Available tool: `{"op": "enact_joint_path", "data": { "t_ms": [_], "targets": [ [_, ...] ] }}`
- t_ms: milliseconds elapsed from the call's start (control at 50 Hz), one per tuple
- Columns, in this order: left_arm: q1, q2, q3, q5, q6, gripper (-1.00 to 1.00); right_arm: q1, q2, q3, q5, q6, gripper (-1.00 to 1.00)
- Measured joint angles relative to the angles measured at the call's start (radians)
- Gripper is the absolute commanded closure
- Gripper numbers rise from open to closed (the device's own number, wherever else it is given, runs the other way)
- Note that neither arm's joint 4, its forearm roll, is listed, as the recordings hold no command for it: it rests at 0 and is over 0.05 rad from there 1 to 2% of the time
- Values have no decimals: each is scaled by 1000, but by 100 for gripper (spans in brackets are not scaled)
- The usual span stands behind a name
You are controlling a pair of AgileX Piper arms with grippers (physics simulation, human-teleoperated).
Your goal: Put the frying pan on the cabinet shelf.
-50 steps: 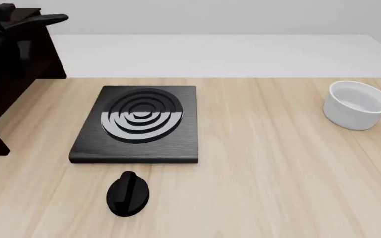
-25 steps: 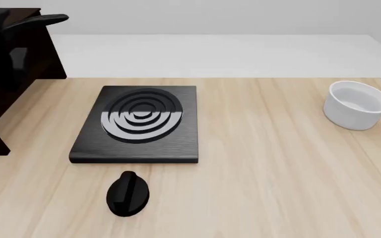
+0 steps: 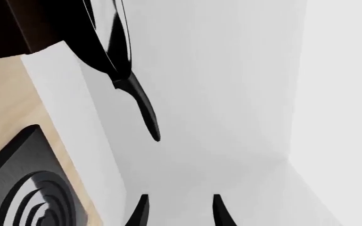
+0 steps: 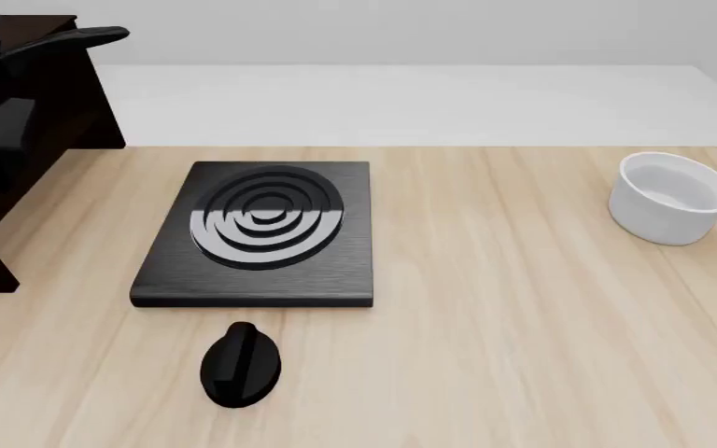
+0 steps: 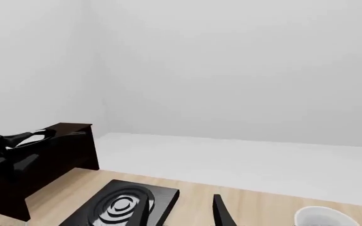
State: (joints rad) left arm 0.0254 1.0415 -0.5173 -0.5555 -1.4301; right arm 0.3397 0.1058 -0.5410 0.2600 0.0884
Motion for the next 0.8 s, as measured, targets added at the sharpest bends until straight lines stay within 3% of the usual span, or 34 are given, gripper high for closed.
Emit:
{"op": "enact_joint_path", "data": {
  "t_ms": [380, 560, 600, 800],
  "targets": [
    [-65, -268, 136, 158, 72, -100, -1, -15, 18, 3, -18, -100],
    [-85, -423, 194, 280, 141, -100, 3, -20, 29, 1, -26, -100],
    [-92, -459, 201, 316, 162, -100, 3, -23, 31, 3, -27, -100],
    [-160, -638, 115, 586, 405, -100, 5, -32, 39, 10, -38, -100]
  ]
}}
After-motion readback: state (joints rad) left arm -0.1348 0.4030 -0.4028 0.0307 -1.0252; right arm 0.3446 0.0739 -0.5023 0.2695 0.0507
